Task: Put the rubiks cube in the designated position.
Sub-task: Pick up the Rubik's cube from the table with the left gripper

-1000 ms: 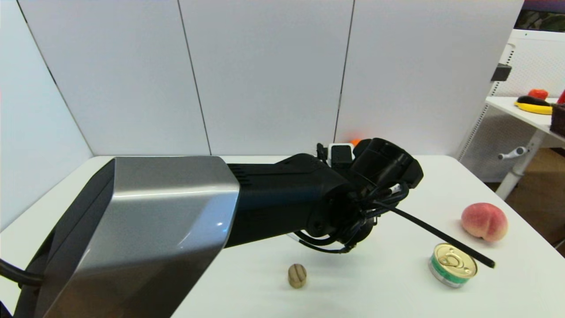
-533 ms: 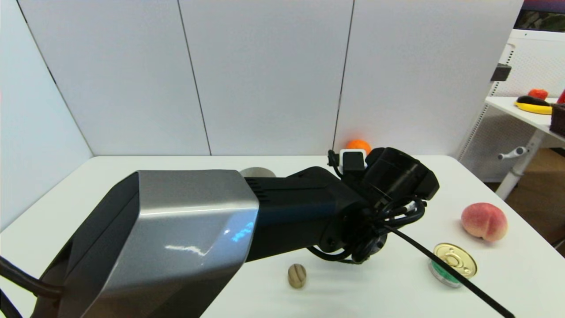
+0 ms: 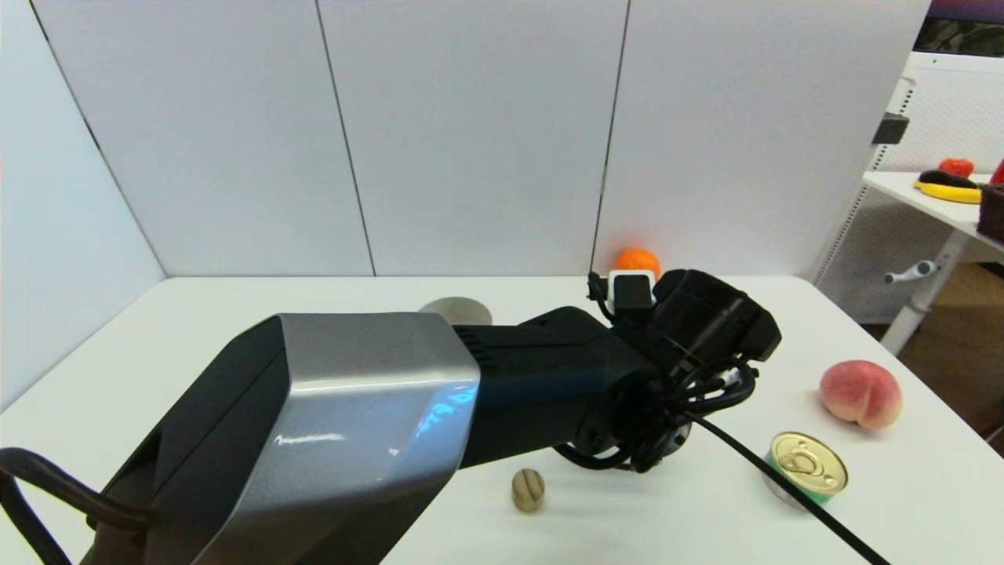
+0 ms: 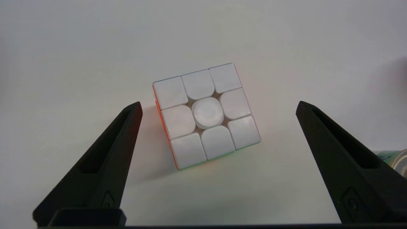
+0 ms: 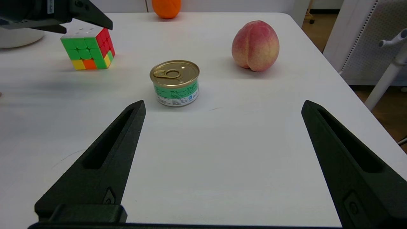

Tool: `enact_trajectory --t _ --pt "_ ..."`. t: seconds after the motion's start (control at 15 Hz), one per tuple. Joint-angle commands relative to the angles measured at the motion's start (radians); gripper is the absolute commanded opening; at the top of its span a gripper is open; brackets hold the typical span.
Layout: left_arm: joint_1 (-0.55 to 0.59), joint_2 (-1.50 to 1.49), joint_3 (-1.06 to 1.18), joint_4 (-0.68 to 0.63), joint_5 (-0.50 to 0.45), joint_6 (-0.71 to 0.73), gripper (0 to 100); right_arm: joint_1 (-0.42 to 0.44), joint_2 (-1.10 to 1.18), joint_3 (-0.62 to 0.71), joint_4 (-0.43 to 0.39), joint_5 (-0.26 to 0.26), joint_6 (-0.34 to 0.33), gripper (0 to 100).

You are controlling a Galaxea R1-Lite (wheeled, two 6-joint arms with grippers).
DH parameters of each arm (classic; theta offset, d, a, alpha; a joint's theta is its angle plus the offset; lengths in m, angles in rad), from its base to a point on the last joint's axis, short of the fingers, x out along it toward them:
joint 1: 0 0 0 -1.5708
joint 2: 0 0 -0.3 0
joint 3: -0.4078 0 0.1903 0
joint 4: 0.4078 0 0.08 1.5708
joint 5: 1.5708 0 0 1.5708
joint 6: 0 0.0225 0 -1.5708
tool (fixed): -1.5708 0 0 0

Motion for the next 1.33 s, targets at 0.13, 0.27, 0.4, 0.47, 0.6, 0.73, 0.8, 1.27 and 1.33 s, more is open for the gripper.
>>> enact_trajectory --t 0.13,0.27,0.4,0.47,0.6,0.73,0.8,1.27,1.33 --pt "-0.001 0.017 0.001 0.002 0.008 -0.006 100 0.0 0.001 0.0 0.0 0.0 -0.001 100" --pt "-0.001 0.024 0.0 0.0 0.01 -0.007 100 -0.001 0.001 0.0 0.0 0.0 0.001 100" --pt "-0.001 0.03 0.0 0.0 0.01 -0.007 100 0.0 0.001 0.0 0.0 0.0 -0.001 100" --pt "-0.001 0.032 0.0 0.0 0.01 -0.007 100 -0.001 0.001 0.0 0.0 0.002 0.001 100" --pt "-0.001 0.038 0.0 -0.003 0.01 -0.007 100 -0.001 0.001 0.0 0.0 0.0 0.001 100" --pt "-0.001 0.04 0.0 -0.004 0.011 -0.007 100 0.0 0.001 0.0 0.0 0.0 -0.001 100" --pt "-0.001 0.04 0.0 -0.004 0.014 -0.007 100 -0.001 0.001 0.0 0.0 0.0 0.001 100" --pt "0.001 0.041 0.0 -0.006 0.05 -0.012 100 -0.001 0.001 0.0 0.0 0.0 -0.001 100" --pt "0.001 0.041 0.0 -0.006 0.05 -0.012 100 0.0 0.001 0.0 0.0 0.002 -0.001 100"
